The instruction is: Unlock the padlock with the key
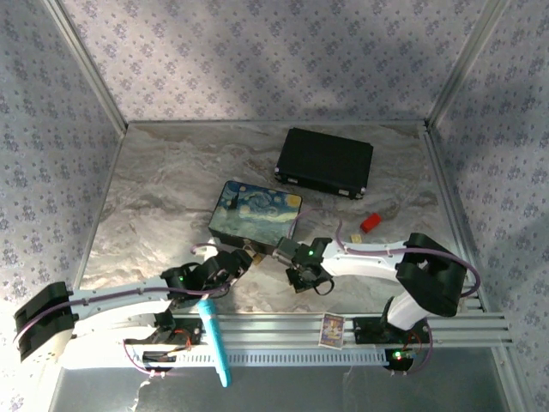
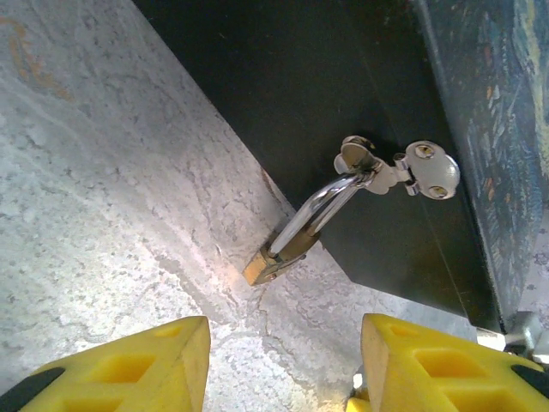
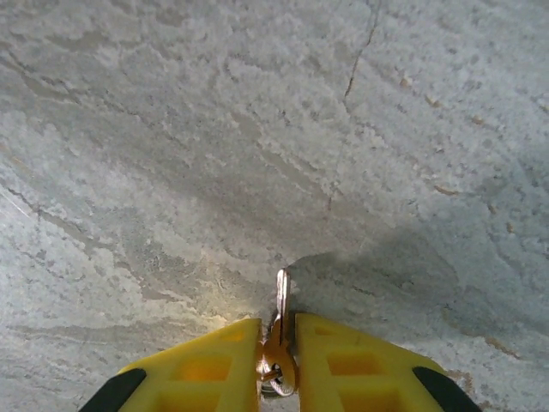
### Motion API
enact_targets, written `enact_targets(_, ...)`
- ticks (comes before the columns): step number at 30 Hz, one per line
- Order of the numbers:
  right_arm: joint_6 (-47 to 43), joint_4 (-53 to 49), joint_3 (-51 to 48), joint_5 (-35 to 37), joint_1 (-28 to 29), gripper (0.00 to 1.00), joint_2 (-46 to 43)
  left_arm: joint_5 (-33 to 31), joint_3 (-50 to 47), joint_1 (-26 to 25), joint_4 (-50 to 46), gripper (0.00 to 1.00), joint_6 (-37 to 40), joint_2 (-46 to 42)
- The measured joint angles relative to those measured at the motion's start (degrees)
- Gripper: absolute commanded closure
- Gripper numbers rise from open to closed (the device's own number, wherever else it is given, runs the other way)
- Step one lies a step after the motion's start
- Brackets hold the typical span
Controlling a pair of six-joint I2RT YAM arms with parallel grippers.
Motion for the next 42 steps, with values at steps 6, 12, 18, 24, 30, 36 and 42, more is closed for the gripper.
enact_targets(6, 1.49, 0.72, -1.01, 1.16, 0.55, 1.0, -1.22, -0.9, 0.04, -0.59, -0.61, 0.51, 0.59, 0.02)
enact_targets(12, -4.31, 8.92, -8.76, -8.55, -2.12, 1.0, -12.74, -2.25, 2.67, -3.89, 1.84, 0.6, 11.47, 0.17)
enact_targets(18, -10.88, 16.98, -10.47, -24.46, -9.14, 1.0, -23.02, 6.23, 6.93, -3.91, 14.75, 0.63, 25.55, 5.2)
enact_targets(24, -13.38, 23.3, -11.39, -36.7, -13.35, 1.0, -25.11, 11.96, 8.98, -4.09, 23.98, 0.67, 30.62, 9.73)
enact_targets(30, -13.97, 27.04, -12.7, -42.23, -15.56, 1.0, -27.61, 13.18, 8.96, -4.11, 29.59, 0.8, 29.97, 10.21)
enact_targets(36, -12.7, 31.28, -15.85, -46.07, -19.3, 1.0, -31.04, 13.79, 7.28, -4.11, 34.56, 0.82, 27.39, 11.52)
enact_targets(42, -11.23, 33.64, -17.33, -48.33, -21.09, 1.0, -32.2, 13.51, 5.97, -4.11, 35.12, 0.84, 26.93, 10.23)
